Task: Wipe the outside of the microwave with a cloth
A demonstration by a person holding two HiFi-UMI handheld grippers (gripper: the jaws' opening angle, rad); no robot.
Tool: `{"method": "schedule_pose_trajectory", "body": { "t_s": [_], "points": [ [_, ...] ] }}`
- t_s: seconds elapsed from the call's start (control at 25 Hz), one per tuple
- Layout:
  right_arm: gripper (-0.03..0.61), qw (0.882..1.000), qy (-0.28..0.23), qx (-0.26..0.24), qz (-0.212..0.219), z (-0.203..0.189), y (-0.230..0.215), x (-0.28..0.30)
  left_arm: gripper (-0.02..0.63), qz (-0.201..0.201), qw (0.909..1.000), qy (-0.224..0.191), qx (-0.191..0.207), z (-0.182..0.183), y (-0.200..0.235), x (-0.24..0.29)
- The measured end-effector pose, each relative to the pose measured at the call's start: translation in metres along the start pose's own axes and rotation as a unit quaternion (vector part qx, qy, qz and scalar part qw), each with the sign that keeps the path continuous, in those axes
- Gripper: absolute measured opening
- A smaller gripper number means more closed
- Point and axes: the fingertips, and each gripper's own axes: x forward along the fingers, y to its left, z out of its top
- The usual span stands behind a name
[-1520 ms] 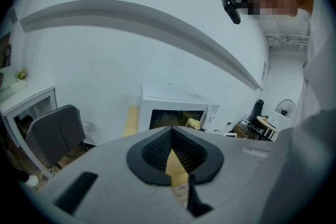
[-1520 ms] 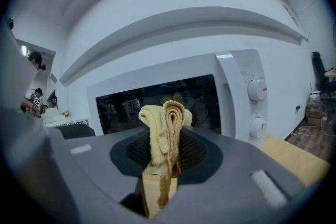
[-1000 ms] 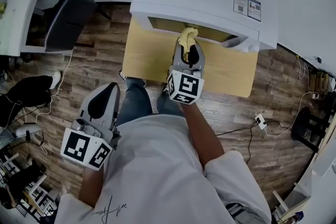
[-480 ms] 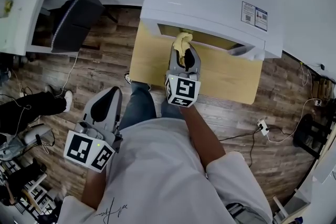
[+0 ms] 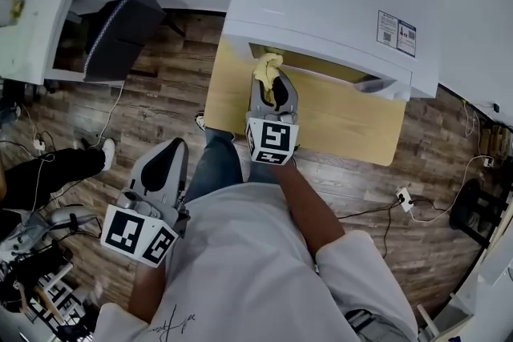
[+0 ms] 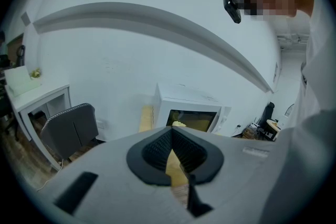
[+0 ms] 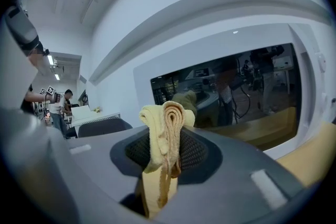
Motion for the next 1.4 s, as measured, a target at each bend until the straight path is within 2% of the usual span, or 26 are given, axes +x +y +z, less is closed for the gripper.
{"method": "schedule_pose_trajectory", "body": {
  "t_s": [0.32, 0.56, 0.8, 1.0, 1.16, 1.4],
  "points": [
    [0.12, 0.999, 0.008, -0.005, 0.04, -0.006, 0.033, 0.016, -0.009, 0.013, 0.9999, 0.0, -0.003, 0.002, 0.009, -0.004],
    [0.12, 0.999, 0.009, 0.003, 0.039, -0.008, 0.044, 0.021, -0.009, 0.022, 0.9997, 0.001, -0.007, 0.002, 0.017, -0.008],
    [0.12, 0.997, 0.016, -0.005, 0.074, -0.009, 0.073, 0.032, -0.009, 0.023, 0.9997, -0.003, -0.009, 0.006, 0.021, -0.008],
    [0.12, 0.993, 0.018, -0.025, 0.114, -0.005, 0.09, 0.019, -0.009, 0.016, 0.9998, -0.006, -0.01, 0.008, 0.02, -0.005],
    [0.12, 0.995, 0.024, -0.008, 0.095, -0.003, 0.065, 0.0, -0.009, 0.0, 0.9999, -0.012, -0.012, 0.01, 0.01, 0.003],
    [0.118, 0.999, 0.023, -0.002, 0.022, -0.001, -0.008, -0.036, -0.009, -0.04, 0.9992, 0.001, -0.007, -0.001, -0.021, 0.019]
  ]
}}
